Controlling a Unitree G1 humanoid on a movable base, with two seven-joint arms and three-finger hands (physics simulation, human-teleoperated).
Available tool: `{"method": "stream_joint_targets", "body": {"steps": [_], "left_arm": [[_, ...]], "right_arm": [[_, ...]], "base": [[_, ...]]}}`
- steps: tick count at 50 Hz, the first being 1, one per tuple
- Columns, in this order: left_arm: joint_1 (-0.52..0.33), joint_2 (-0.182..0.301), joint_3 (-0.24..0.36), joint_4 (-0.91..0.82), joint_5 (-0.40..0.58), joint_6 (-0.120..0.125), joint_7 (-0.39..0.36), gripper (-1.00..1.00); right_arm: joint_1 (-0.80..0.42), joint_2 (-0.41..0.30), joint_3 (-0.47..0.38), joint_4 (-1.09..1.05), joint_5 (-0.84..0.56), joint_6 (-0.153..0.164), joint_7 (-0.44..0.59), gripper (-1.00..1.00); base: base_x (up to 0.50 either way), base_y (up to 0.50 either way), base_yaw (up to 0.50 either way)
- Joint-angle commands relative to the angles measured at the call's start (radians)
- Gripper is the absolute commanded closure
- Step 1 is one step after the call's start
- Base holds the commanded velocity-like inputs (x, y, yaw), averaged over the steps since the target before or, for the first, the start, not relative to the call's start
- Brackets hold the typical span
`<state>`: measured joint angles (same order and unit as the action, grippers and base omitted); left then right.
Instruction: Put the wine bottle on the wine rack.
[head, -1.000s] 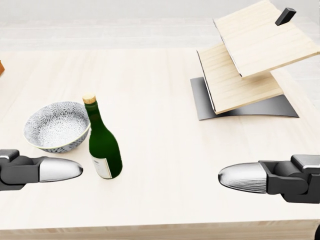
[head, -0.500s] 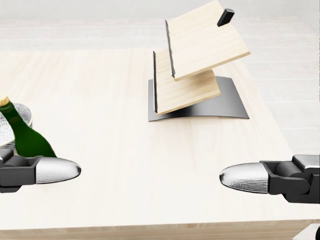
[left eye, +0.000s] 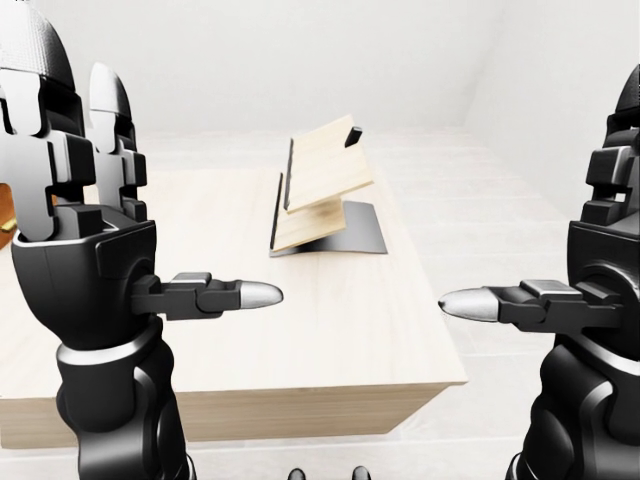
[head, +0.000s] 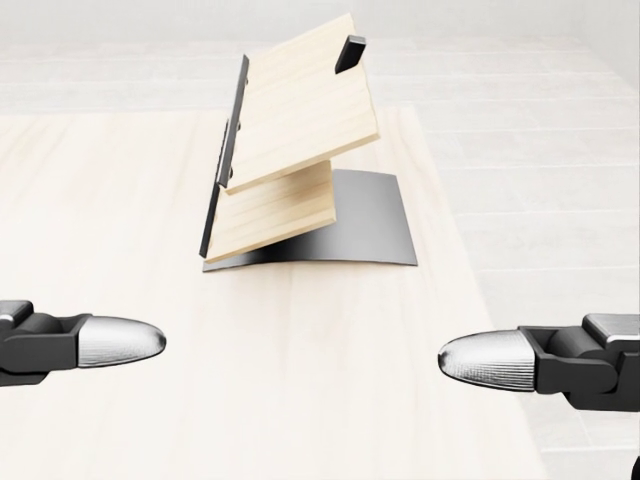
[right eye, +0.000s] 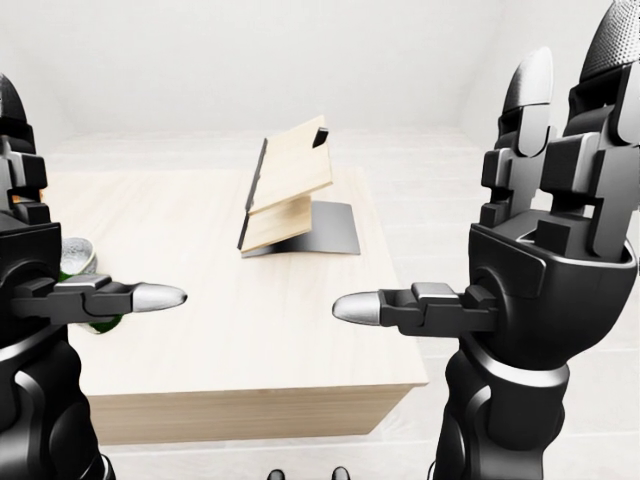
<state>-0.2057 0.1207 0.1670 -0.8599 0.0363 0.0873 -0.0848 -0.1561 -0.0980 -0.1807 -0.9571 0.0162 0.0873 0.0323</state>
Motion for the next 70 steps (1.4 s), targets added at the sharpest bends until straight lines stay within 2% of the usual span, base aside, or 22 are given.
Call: {"method": "stream_joint_targets", "body": {"steps": [1,15,26,27,34,42,50,51,64,70], "left_arm": [[0.002,0.001,0.007,0.011,0.002,0.000,-0.001,-1.00],[-0.025,0.008,0.046,0.014,-0.040,0.000,0.006,-1.00],[-0.031,0.022,0.043,-0.002,-0.055,0.000,0.022,-1.00],[-0.031,0.022,0.039,-0.007,-0.054,0.000,0.024,-1.00],[-0.039,0.026,0.040,-0.016,-0.058,0.000,0.028,-1.00],[-0.036,0.026,0.030,-0.013,-0.055,0.000,0.031,-1.00],[-0.042,0.027,0.032,-0.013,-0.053,0.000,0.029,-1.00],[-0.041,0.027,0.031,-0.011,-0.053,0.000,0.029,-1.00],[-0.038,0.028,0.034,-0.011,-0.052,0.000,0.026,-1.00],[-0.038,0.028,0.036,-0.013,-0.053,0.000,0.025,-1.00]], "right_arm": [[-0.007,0.001,0.006,0.001,-0.002,0.000,-0.002,-1.00],[-0.029,-0.005,0.030,0.016,-0.040,0.000,-0.012,-1.00],[-0.040,-0.006,0.038,0.006,-0.054,0.000,-0.008,-1.00],[-0.030,-0.025,0.070,0.011,-0.082,0.000,-0.009,-1.00],[-0.042,0.000,0.054,0.021,-0.082,0.000,0.000,-1.00],[-0.060,0.001,0.037,0.030,-0.081,0.000,-0.007,-1.00],[-0.050,0.000,0.057,0.034,-0.110,0.000,-0.025,-1.00],[-0.041,-0.014,0.068,0.049,-0.132,0.000,-0.029,-1.00],[-0.032,0.017,0.038,0.010,-0.110,0.000,-0.013,-1.00],[-0.026,0.019,0.037,0.005,-0.096,0.000,-0.014,-1.00]], "base": [[0.44,-0.24,0.00],[0.41,-0.09,0.00],[0.00,0.00,0.00],[0.46,0.26,0.00],[0.45,0.22,0.00],[0.00,0.00,0.00],[0.00,0.00,0.00],[0.00,0.00,0.50],[0.00,0.00,0.50],[0.00,0.00,0.05]]}}
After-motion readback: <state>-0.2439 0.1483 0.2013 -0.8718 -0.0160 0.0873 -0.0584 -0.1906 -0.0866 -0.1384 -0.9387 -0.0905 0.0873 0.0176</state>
